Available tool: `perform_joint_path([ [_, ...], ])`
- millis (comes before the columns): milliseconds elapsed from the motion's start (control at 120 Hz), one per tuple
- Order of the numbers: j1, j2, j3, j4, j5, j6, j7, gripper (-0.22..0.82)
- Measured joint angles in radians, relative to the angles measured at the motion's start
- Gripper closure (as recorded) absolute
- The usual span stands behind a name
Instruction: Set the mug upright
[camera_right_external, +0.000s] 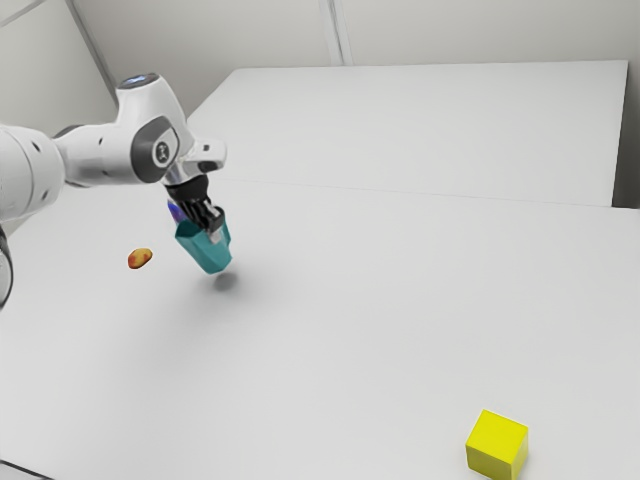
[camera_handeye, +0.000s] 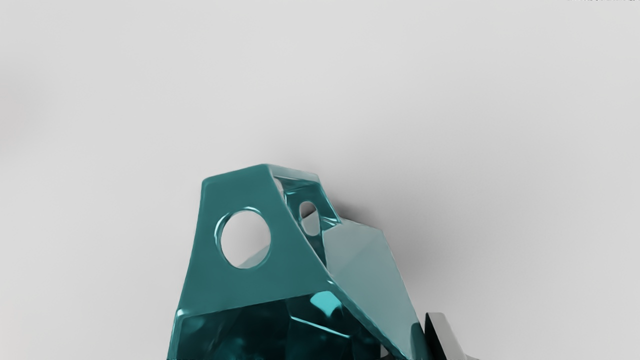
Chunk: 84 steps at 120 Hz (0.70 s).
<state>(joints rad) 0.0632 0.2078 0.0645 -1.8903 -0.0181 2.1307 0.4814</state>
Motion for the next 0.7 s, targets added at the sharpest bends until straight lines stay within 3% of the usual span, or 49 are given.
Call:
perform_joint_path([
  [192, 0.0, 0.042, -0.006, -0.012, 0.009, 0.044, -0.062, 0.78],
  [300, 0.0, 0.06, -0.006, -0.012, 0.006, 0.061, -0.087, 0.71],
  [408, 0.0, 0.066, -0.007, -0.012, 0.001, 0.07, -0.105, 0.58],
  [550, 0.0, 0.057, -0.009, -0.012, -0.014, 0.071, -0.124, 0.3],
  [700, -0.001, -0.025, -0.021, -0.01, -0.02, 0.04, -0.138, 0.15],
])
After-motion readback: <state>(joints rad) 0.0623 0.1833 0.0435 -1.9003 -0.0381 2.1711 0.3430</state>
